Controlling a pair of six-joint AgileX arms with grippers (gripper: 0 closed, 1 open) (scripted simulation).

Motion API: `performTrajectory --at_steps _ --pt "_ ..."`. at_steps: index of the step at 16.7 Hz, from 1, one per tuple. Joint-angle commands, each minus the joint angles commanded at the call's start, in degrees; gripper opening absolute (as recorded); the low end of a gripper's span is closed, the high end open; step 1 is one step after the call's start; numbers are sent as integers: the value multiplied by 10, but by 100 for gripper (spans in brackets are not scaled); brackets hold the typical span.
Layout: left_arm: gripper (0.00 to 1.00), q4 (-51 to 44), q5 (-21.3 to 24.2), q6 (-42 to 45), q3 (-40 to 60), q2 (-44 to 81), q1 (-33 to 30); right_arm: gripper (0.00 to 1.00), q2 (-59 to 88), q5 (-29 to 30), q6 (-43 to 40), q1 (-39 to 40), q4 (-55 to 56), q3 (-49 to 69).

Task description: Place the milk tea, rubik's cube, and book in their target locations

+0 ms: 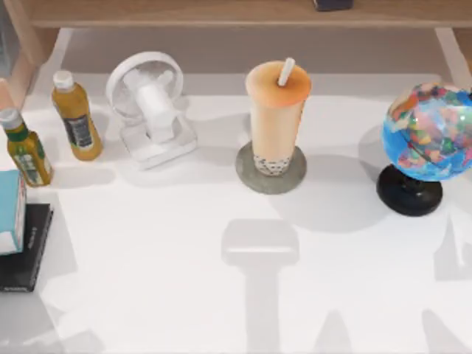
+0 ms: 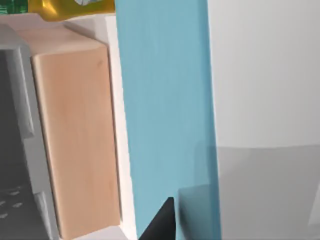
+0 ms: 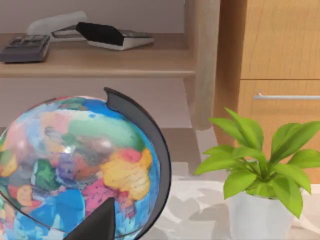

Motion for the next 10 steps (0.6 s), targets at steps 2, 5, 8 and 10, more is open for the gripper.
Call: performTrajectory --at_steps 2,5,8,10 --pt "8 0 0 0 0 0 0 100 0 0 0 0 0 0" --pt "30 0 0 0 0 0 0 100 0 0 0 0 0 0" --pt "53 0 0 0 0 0 0 100 0 0 0 0 0 0" --pt "68 0 0 0 0 0 0 100 0 0 0 0 0 0"
